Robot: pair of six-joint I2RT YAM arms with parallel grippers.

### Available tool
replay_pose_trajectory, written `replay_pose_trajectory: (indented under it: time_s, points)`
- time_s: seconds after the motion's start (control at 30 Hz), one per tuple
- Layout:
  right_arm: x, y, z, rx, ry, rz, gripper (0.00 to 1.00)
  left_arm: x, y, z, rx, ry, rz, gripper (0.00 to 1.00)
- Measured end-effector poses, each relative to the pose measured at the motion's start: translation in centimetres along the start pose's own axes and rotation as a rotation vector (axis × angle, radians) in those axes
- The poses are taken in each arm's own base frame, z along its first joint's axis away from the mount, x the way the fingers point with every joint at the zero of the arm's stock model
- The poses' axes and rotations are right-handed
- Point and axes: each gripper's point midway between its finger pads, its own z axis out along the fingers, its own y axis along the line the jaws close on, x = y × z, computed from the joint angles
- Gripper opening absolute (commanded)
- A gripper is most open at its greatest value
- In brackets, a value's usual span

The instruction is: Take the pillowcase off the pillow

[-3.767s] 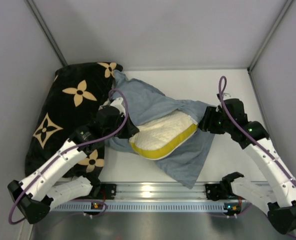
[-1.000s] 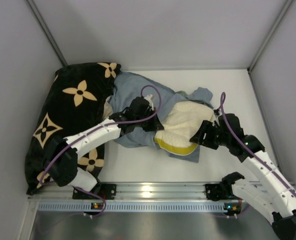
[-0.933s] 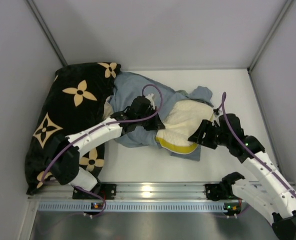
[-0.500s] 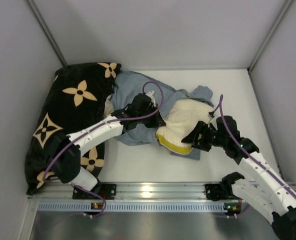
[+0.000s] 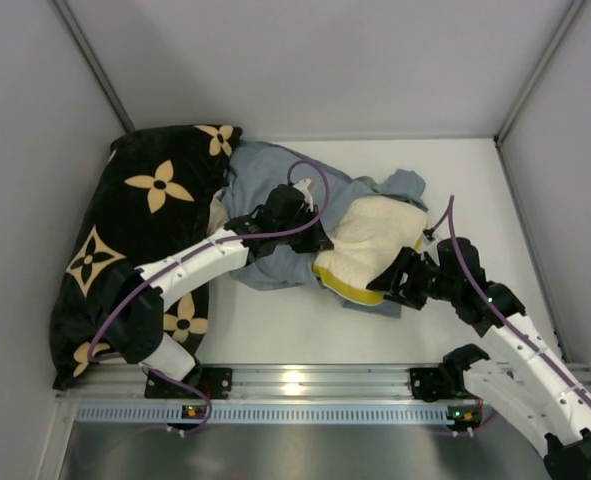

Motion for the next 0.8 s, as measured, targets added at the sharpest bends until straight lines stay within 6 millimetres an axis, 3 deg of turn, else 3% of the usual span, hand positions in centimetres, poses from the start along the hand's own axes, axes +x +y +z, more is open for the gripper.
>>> replay_pose_trajectory:
  time_s: [0.53,0.8]
  points:
    - [1.0,-2.2,0.4,0.062,-0.003,0.093,0.62,0.5,-0.5,0.0,0.016,0.015,0.005,0.00]
    - [0.0,-2.4,1.3,0.048,-0.058,0.118,0.59,1.0,-1.0,0.1,0.017,0.017,0.018,0.00]
